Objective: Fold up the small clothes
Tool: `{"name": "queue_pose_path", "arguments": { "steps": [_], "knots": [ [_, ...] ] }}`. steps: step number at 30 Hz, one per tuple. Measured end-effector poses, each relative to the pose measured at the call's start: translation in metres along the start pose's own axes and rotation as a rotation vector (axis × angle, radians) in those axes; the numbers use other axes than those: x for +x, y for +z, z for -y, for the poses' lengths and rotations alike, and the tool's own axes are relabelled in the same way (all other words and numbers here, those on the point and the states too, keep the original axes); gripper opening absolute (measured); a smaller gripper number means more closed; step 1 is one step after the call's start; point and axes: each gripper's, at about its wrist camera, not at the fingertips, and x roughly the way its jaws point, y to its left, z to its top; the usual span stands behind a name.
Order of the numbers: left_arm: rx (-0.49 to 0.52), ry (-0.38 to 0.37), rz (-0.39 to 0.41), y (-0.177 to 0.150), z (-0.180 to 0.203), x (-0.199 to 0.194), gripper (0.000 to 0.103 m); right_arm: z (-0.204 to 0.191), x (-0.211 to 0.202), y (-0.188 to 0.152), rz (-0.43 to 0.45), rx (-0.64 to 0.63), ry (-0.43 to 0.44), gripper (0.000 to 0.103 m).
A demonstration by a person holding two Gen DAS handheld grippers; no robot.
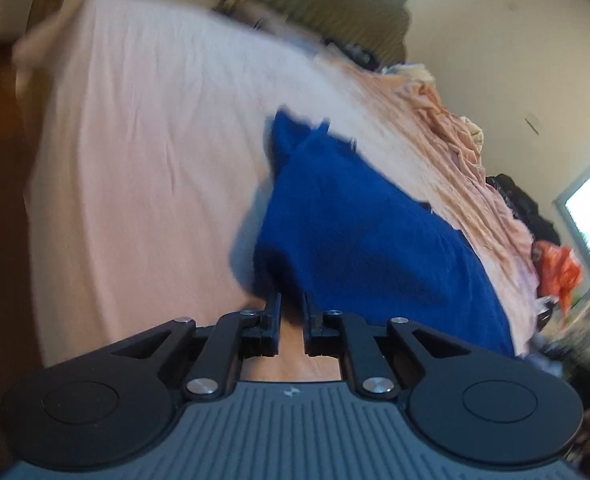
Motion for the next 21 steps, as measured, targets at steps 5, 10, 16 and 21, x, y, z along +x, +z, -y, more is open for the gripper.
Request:
{"name": "queue_pose_path", "arguments": {
  "steps": [5,10,16,21],
  "knots": [
    [0.286,0.093,0.123,0.057,0.048,0.017,0.069,-0.04,0.059,0.059,-0.001,-0.234,-0.005,0.045],
    [0.353,0.051,0.08,0.107,0.071,0.11,0.077,-0.066,0.163,0.09,-0.09,-0.389,-0.109,0.046],
    [0.269,0.044,-0.035,0.135,0.069,0.204,0.061,-0.067,0.232,0.096,-0.195,-0.394,-0.149,0.047],
    [0.326,0.09,-0.069,0.139,0.063,0.224,0.01,-0.068,0.238,0.093,-0.204,-0.4,-0.11,0.011]
  ]
}}
